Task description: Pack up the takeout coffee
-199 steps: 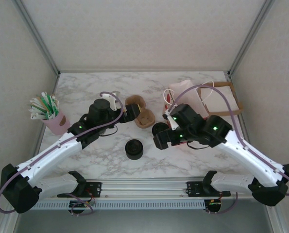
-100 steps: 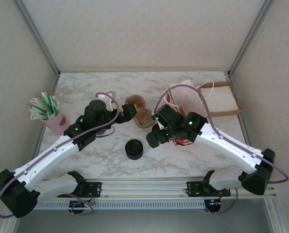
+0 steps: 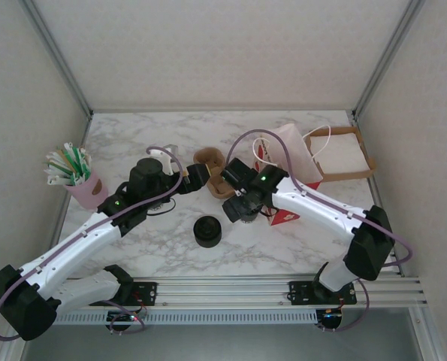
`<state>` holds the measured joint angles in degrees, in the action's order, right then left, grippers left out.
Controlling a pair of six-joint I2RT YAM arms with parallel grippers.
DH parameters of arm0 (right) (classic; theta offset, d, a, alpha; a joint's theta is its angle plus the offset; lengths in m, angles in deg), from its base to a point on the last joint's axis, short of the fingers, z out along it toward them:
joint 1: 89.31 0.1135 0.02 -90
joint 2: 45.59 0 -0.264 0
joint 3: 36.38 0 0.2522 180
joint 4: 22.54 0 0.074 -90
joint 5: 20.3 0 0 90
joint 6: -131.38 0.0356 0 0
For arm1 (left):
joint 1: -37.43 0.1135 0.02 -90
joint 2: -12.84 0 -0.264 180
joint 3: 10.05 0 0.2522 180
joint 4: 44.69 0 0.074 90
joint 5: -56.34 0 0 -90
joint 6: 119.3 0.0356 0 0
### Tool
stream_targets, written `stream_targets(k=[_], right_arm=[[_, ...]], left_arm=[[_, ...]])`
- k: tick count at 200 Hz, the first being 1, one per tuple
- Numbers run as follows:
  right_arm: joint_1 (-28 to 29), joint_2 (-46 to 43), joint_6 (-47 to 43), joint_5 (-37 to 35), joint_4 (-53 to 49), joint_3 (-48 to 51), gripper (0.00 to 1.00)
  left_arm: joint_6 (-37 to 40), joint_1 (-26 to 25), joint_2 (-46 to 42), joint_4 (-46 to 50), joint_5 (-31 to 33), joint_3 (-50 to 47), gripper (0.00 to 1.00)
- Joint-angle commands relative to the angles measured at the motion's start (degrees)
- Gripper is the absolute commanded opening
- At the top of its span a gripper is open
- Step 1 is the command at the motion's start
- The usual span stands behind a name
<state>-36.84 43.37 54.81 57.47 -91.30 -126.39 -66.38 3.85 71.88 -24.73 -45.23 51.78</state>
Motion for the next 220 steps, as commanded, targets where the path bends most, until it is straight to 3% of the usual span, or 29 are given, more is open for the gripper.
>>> stream_targets(k=[1, 46, 143, 220], right_arm=[[-2.0, 1.5, -1.3, -0.3, 0.6, -2.2, 0.92], [-4.6, 3.3, -2.3, 2.2, 1.2, -3.3, 0.99], [-5.0, 6.4, -2.3, 6.0, -1.6, -4.6, 0.98], [-5.0, 2.8, 0.5, 12.2, -3.9, -3.5, 0.94]], left_arm=[[0.6, 0.6, -0.9, -0.5, -0.6, -0.4, 1.0], [0.6, 0.8, -0.3, -0.8, -1.1, -0.6, 1.0], [0.9, 1.2, 1.3, -1.8, -2.1, -0.4, 1.0], [0.9, 1.3, 1.1, -1.6, -2.3, -0.3, 1.0]])
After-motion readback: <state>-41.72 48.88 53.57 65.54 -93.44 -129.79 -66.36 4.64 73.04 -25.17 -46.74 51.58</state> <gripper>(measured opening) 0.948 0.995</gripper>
